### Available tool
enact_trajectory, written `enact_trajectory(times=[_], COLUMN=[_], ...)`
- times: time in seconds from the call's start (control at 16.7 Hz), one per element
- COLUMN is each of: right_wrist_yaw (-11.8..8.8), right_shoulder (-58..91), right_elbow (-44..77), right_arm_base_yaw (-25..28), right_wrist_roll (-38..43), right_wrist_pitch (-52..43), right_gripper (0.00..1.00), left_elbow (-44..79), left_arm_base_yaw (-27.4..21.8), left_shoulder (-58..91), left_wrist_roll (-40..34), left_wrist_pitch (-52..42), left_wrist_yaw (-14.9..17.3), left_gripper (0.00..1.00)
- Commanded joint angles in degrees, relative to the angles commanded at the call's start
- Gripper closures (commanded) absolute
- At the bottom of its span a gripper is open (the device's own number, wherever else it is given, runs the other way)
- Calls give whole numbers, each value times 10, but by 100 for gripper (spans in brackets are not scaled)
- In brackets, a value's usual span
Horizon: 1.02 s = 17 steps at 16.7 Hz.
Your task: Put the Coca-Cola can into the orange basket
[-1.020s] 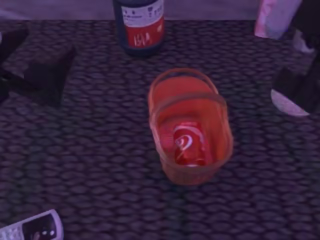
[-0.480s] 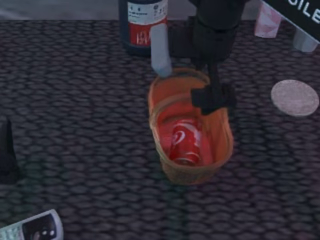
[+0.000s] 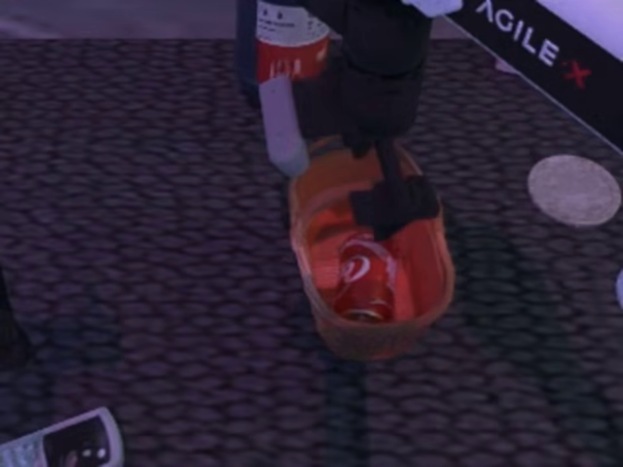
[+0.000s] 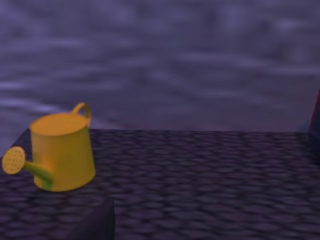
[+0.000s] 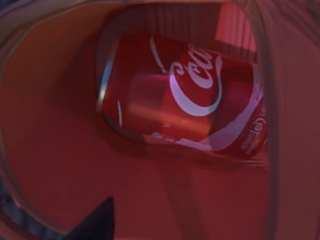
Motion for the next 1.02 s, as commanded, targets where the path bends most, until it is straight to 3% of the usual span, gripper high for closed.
enact_trajectory(times=[0.78,1.02], right_wrist_yaw=[0,0], right_shoulder=[-23,-23], right_elbow=[-88,-88], right_arm_base_yaw=[0,0], right_wrist_roll=[0,0], right_wrist_pitch=[64,64], right_gripper=[0,30], left_elbow=[0,0], left_arm_base_yaw=[0,0], left_shoulder=[0,0], left_wrist_roll=[0,0], left_wrist_pitch=[0,0], left_wrist_yaw=[0,0], left_gripper=[0,0])
